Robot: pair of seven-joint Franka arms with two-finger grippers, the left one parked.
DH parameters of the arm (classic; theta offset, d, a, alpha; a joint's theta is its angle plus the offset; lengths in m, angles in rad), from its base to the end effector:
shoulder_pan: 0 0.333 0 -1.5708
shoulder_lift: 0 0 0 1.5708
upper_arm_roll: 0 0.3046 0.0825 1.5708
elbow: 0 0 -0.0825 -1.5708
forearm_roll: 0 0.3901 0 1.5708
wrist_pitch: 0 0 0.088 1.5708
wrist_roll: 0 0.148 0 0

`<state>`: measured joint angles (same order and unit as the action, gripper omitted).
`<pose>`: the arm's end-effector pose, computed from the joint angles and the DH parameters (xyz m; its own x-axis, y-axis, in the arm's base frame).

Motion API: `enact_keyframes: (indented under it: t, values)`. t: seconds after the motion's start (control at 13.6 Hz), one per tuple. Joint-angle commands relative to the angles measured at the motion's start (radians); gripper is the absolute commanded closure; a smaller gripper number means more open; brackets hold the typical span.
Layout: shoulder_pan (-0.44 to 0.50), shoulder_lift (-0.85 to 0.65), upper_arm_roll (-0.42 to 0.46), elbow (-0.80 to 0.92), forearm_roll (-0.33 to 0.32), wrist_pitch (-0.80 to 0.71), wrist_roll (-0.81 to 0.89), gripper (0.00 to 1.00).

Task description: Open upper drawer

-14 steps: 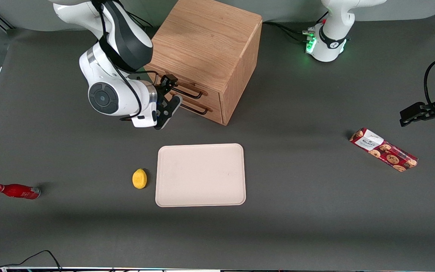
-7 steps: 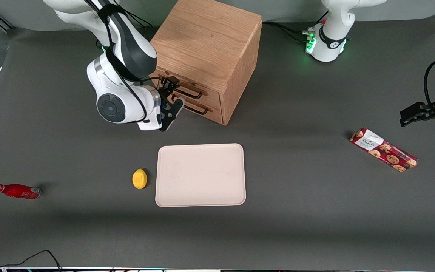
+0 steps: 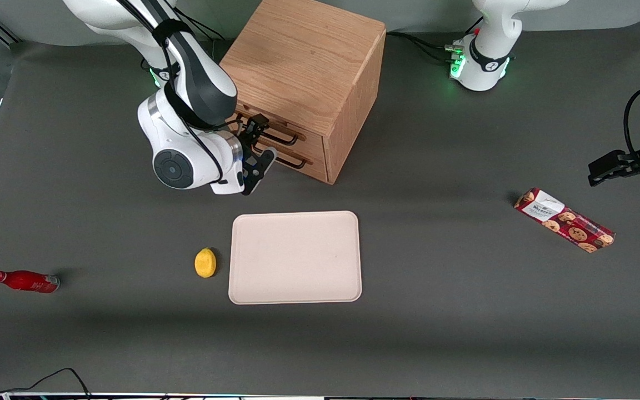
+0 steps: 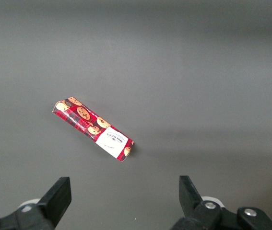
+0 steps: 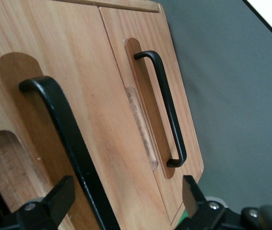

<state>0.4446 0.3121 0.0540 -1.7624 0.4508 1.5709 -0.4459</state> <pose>0.4673 0.3264 0.3237 0.5880 0.7645 -0.2640 0.5476 -0.6165 -0.5657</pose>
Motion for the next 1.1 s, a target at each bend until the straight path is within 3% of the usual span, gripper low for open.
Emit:
enact_keyframes:
  t: [0.0,1.03]
  values:
    - [0.005,0.015,0.001,0.001,0.028,0.014,-0.034,0.0]
    - [0.011,0.055,0.007,0.003,0.015,0.049,-0.039,0.0]
